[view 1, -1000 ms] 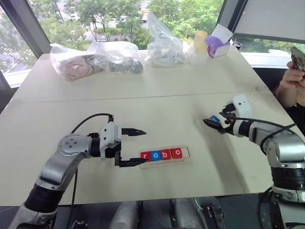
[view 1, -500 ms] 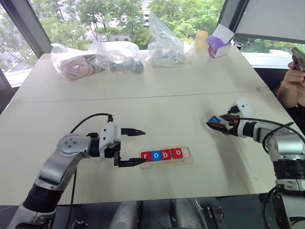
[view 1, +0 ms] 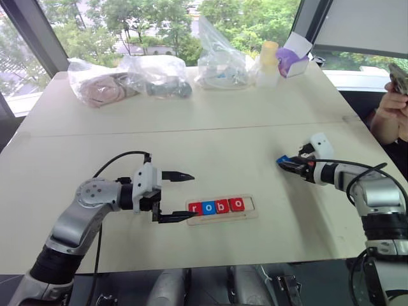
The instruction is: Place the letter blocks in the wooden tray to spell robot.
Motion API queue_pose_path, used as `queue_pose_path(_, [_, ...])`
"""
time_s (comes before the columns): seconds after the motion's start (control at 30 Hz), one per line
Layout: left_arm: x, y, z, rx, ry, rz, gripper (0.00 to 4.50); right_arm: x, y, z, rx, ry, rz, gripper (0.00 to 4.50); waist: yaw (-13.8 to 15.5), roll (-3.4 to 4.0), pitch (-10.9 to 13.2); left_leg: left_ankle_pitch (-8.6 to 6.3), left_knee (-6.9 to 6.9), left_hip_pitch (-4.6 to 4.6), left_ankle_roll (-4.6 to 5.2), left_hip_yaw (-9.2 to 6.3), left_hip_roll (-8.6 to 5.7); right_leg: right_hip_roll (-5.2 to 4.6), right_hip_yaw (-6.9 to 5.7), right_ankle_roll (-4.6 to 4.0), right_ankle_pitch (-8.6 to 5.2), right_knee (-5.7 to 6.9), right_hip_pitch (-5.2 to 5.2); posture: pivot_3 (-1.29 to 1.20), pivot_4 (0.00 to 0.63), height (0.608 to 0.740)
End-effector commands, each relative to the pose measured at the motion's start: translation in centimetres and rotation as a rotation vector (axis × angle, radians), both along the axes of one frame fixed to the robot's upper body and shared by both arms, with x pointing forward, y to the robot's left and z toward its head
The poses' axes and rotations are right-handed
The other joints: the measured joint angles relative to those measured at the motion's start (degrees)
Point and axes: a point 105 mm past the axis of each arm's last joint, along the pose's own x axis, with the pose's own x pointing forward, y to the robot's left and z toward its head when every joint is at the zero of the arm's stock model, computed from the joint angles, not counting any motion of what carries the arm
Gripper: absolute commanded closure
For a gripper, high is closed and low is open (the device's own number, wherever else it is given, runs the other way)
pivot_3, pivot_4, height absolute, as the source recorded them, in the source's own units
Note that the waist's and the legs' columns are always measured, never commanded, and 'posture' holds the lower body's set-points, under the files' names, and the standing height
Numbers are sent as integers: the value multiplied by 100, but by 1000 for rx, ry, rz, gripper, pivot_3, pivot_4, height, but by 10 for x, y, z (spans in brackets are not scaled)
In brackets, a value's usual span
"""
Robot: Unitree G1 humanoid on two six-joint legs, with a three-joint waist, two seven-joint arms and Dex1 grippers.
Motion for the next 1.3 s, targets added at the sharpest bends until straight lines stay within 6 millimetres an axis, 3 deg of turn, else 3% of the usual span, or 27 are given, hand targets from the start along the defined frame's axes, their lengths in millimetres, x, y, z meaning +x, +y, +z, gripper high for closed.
queue_pose_path(0.03, [-4,-1,8,-10,-35,-12,0,-24,-2,2,-63,32,-103,3346,42,1,-1,0,-1,-2,0,-3,0,-2,1,0,0,0,0,0,150,740])
queue_pose_path(0.13, [-5,0,7,-10,-30,-10,0,-55,8,1,-151,35,-160,3346,114,1,-2,-1,-3,-9,-1,-14,-1,-10,-2,1,0,-2,-3,0,150,740])
queue_pose_path(0.23, [-5,-1,5,-10,-24,-13,0,-89,27,-7,-124,96,-251,3346,145,-1,-4,-1,-6,-13,-1,-19,0,-13,-5,1,0,-4,-6,0,150,740])
queue_pose_path(0.33, [-5,-2,5,-12,-18,-19,0,-109,34,-11,-119,133,-323,3346,133,0,-5,-1,-6,-14,-1,-17,-1,-14,-4,-11,-7,-8,-7,0,150,740])
queue_pose_path(0.43, [-5,-3,5,-11,-13,-30,0,-122,34,-15,-99,144,-403,3346,138,-2,-7,-1,3,-11,-1,-15,-1,-14,-6,-18,-11,-11,0,0,150,740])
queue_pose_path(0.6, [-3,-4,5,-9,-14,-42,0,-125,38,-18,-46,148,-428,3346,137,-3,-8,-1,5,-10,-1,-13,-4,-4,-11,-16,-11,-12,2,0,150,740])
queue_pose_path(0.73, [-3,-5,5,-9,-16,-44,0,-119,40,-12,-39,132,-390,1279,125,-3,-7,-1,4,-9,-1,-13,-2,0,-11,-12,-8,-12,1,0,150,740])
queue_pose_path(0.77, [-3,-5,6,-9,-15,-43,0,-117,42,-6,-79,121,-321,630,125,-2,-7,-1,4,-9,-1,-13,-2,0,-11,-13,-9,-11,1,0,150,740])
queue_pose_path(0.83, [-4,-4,6,-7,-15,-42,0,-114,40,5,-185,95,-186,76,122,11,1,-1,8,-10,-1,-10,-2,-1,-10,-14,-10,-11,1,0,150,740])
queue_pose_path(0.93, [-3,-5,6,-7,-17,-40,0,-109,34,23,-358,50,103,76,122,7,3,-4,11,-10,5,5,-8,-12,-10,-12,-12,-16,4,0,150,740])
queue_pose_path(1.07, [-3,-5,6,-9,-21,-40,0,-101,36,45,-410,-88,419,76,111,-4,6,-6,3,-3,10,0,6,3,-20,8,-5,-23,17,0,150,740])
queue_pose_path(1.17, [-3,-6,7,-13,-24,-38,0,-97,23,42,-330,-32,522,76,110,-7,8,-7,4,-3,11,2,7,3,-18,11,-4,-23,17,0,150,740])
queue_pose_path(1.3, [-2,-6,8,-12,-31,-35,0,-95,11,31,-391,18,714,76,107,-10,12,-7,15,0,11,12,1,-5,-11,4,-6,-23,23,0,150,740])
